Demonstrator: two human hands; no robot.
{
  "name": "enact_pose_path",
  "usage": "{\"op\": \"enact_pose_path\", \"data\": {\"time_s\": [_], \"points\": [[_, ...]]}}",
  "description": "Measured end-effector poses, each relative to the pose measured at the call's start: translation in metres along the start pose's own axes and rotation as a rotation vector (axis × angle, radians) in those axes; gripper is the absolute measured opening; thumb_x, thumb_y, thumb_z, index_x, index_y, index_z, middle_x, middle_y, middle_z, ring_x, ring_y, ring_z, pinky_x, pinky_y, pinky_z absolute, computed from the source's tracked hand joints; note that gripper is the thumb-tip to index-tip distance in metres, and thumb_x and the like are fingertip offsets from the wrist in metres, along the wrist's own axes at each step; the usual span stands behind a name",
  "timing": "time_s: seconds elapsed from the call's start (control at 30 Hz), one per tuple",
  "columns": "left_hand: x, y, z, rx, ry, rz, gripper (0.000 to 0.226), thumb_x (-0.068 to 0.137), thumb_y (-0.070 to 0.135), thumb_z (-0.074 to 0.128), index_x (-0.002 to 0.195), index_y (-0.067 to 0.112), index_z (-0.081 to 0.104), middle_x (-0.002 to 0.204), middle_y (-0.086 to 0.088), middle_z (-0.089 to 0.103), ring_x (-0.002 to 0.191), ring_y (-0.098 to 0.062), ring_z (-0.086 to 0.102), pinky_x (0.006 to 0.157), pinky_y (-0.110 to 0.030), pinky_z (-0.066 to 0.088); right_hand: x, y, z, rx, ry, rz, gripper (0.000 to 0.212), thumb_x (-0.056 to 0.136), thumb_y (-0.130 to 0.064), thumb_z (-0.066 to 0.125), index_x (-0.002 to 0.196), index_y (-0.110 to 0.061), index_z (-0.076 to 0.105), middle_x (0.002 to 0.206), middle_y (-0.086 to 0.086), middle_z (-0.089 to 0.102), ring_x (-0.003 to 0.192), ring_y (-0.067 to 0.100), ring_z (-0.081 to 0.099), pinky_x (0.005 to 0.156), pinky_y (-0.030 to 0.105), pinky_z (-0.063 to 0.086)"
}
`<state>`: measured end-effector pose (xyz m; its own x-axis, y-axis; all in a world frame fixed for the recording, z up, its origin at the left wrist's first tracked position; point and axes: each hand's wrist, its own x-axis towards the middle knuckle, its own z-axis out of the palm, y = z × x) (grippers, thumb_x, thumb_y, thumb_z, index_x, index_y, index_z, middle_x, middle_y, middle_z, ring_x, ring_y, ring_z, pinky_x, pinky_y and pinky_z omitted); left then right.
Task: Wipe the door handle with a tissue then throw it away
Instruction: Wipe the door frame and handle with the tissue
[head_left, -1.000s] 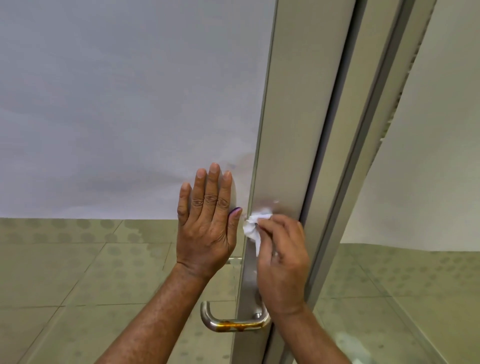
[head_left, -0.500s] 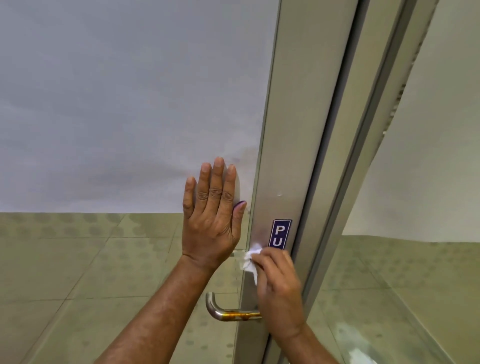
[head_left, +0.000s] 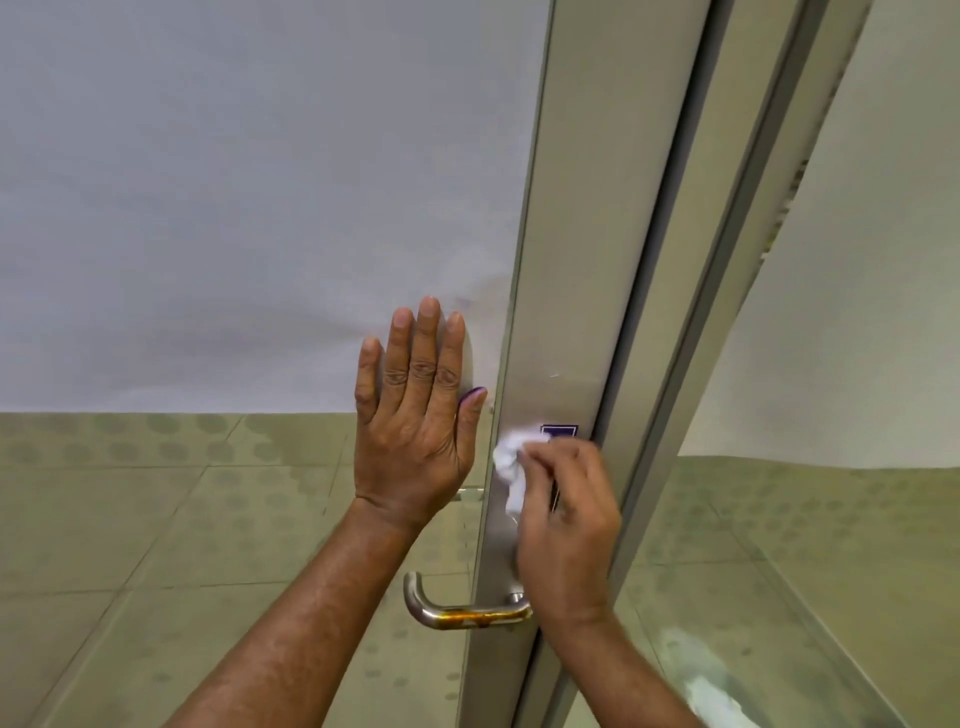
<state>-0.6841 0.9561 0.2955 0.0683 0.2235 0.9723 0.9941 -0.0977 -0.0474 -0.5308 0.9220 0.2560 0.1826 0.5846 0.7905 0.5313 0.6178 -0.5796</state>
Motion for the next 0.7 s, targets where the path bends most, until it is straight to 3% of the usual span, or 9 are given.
{"op": "enact_pose_path", "data": {"time_s": [0.1,0.2,0.27,0.33,0.5,0.63,0.7], "points": [[-0.004,0.001,0.001,-0.011,0.002,-0.016,0.062,0.111,0.039,0.033,0.163,0.012,0.012,0.174,-0.002,-0.006,0.161,-0.022,-0.001,0.131,-0.044,-0.001,0.023,-0.015,0.011,0.031,0.100,-0.079,0.021,0.094,0.003,0.062,0.109,-0.009,0.069,0.111,0.000,0.058,0.102,0.008,0.059,0.089,0.014,0.049],[-0.006,0.002,0.000,-0.015,-0.008,0.000,0.063,0.111,0.038,0.031,0.163,0.012,0.009,0.174,-0.003,-0.008,0.161,-0.022,-0.003,0.131,-0.044,-0.001,-0.017,0.000,0.009,-0.111,-0.119,-0.209,0.027,0.094,-0.001,0.063,0.119,-0.010,0.067,0.121,0.001,0.054,0.114,0.008,0.053,0.100,0.023,0.051],[-0.005,0.002,-0.001,-0.015,-0.010,0.006,0.063,0.111,0.039,0.031,0.164,0.013,0.007,0.174,-0.002,-0.008,0.161,-0.022,-0.003,0.131,-0.044,-0.002,-0.044,0.014,0.000,-0.189,-0.258,-0.243,0.033,0.096,-0.014,0.059,0.128,-0.010,0.064,0.128,0.000,0.051,0.123,0.007,0.046,0.106,0.035,0.052],[-0.003,0.001,-0.001,-0.012,-0.008,0.007,0.063,0.111,0.039,0.031,0.164,0.013,0.008,0.174,-0.003,-0.008,0.161,-0.022,-0.003,0.131,-0.044,-0.002,-0.042,0.023,-0.003,-0.159,-0.277,-0.270,0.036,0.096,-0.020,0.055,0.131,-0.011,0.062,0.129,0.000,0.051,0.124,0.009,0.049,0.105,0.036,0.053],[-0.002,-0.001,0.001,0.000,-0.005,0.003,0.063,0.111,0.039,0.032,0.164,0.012,0.008,0.174,-0.003,-0.007,0.161,-0.023,-0.002,0.131,-0.045,-0.001,0.003,0.007,0.014,-0.005,-0.037,-0.231,0.030,0.098,-0.009,0.060,0.128,-0.010,0.062,0.122,0.004,0.057,0.117,0.009,0.055,0.105,0.018,0.045],[-0.007,0.002,-0.001,-0.016,-0.019,0.006,0.063,0.111,0.039,0.030,0.163,0.012,0.008,0.174,-0.003,-0.008,0.161,-0.023,-0.003,0.131,-0.044,-0.002,-0.038,0.026,0.001,-0.157,-0.257,-0.334,0.026,0.090,-0.006,0.068,0.115,-0.009,0.069,0.117,-0.001,0.054,0.109,0.010,0.054,0.105,0.013,0.043],[-0.006,0.002,-0.001,-0.015,-0.015,0.014,0.063,0.111,0.039,0.030,0.164,0.012,0.008,0.174,-0.004,-0.008,0.161,-0.023,-0.003,0.131,-0.044,-0.002,-0.042,0.038,-0.009,-0.160,-0.219,-0.255,0.025,0.087,-0.010,0.069,0.112,-0.006,0.072,0.116,-0.002,0.054,0.108,0.009,0.054,0.103,0.020,0.050]]}}
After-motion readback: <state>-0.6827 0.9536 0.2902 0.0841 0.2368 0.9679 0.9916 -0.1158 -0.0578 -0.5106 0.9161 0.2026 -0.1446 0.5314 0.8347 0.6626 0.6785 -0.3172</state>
